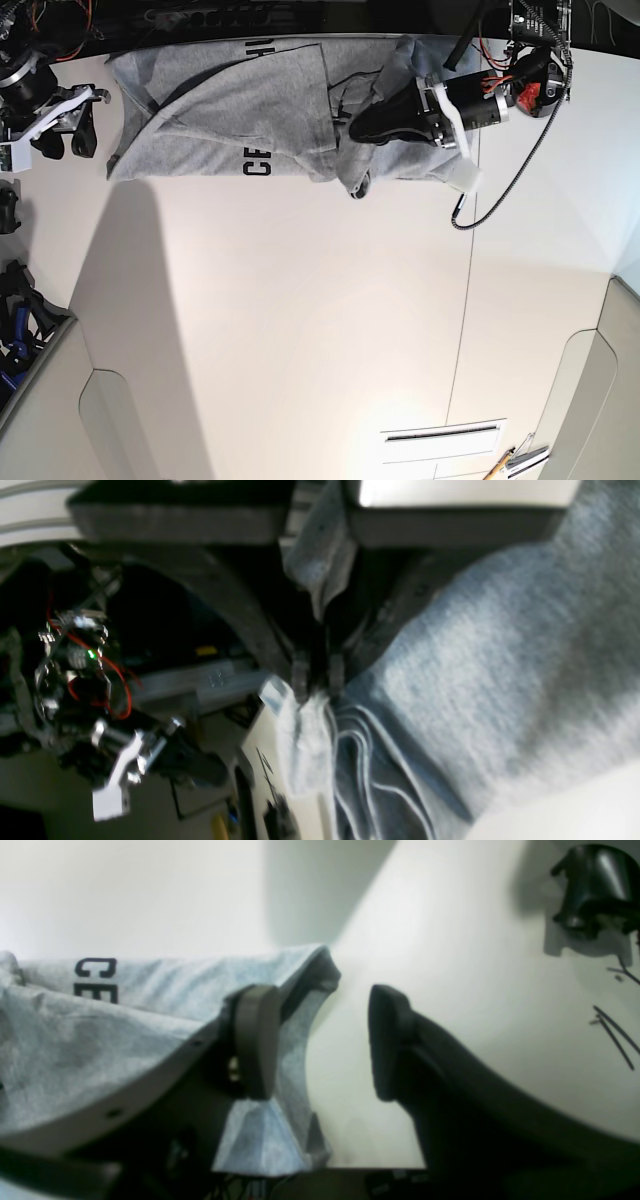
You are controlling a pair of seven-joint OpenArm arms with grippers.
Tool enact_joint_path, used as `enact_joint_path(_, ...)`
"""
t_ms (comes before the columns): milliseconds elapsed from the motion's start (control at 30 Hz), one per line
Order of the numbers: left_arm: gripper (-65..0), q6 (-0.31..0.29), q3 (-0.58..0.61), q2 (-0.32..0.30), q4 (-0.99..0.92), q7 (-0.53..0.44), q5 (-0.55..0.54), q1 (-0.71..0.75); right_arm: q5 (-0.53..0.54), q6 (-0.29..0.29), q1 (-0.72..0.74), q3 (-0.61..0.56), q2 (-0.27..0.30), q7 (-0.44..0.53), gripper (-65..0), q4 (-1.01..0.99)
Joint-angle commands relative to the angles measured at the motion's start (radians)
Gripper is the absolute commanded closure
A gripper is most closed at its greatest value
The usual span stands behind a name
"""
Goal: Fold the T-shirt properly
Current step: 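Grasp the shirt's other end with the left gripper and fold it inward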
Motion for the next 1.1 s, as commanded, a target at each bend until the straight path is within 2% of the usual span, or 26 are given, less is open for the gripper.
enact_joint_path(0, 0.0, -0.009, 0.018, -0.002, 0.017, -0.013, -0.033, -0.007, 0.017, -0.001, 0.000, 0.004, 0.008, 0.023, -29.1, 0.013)
enact_joint_path(133, 0.0, -0.009, 0.073, 0.000, 0.017, -0.022, -0.033, -0.016, 0.017, -0.001, 0.000, 0.004, 0.008, 0.023, -29.1, 0.013)
enact_joint_path(300, -1.6, -0.009, 0.078, 0.002, 0.017, -0.029, -0.007, -0.025, 0.018, -0.001, 0.000, 0.004, 0.008, 0.024, -29.1, 0.013)
enact_joint_path(400, -26.2, -0.009, 0.077, 0.001, 0.017, -0.030, -0.028, -0.025, 0.036, -0.001, 0.000, 0.004, 0.008, 0.023, -29.1, 0.013)
enact_joint_path(433, -30.4, -0.009, 0.077, 0.002, 0.017, -0.030, -0.033, -0.025, 0.040, -0.001, 0.000, 0.004, 0.008, 0.023, -29.1, 0.013)
enact_joint_path(467, -31.4, -0.009, 0.077, 0.002, 0.017, -0.030, -0.033, -0.025, 0.040, -0.001, 0.000, 0.004, 0.008, 0.024, -29.1, 0.013)
enact_joint_path(700, -31.4, -0.009, 0.061, 0.001, 0.017, -0.013, -0.033, -0.033, 0.038, -0.001, 0.000, 0.004, 0.008, 0.024, -29.1, 0.013)
enact_joint_path(933, -31.4, -0.009, -0.071, -0.036, 0.017, -0.006, -0.033, -0.041, -0.017, -0.001, -0.001, 0.005, 0.017, 0.062, -29.1, 0.012)
enact_joint_path(1067, -31.4, -0.009, -0.149, -0.068, 0.017, -0.006, -0.033, -0.041, -0.016, -0.001, 0.000, 0.005, 0.069, 0.072, -37.5, -0.043)
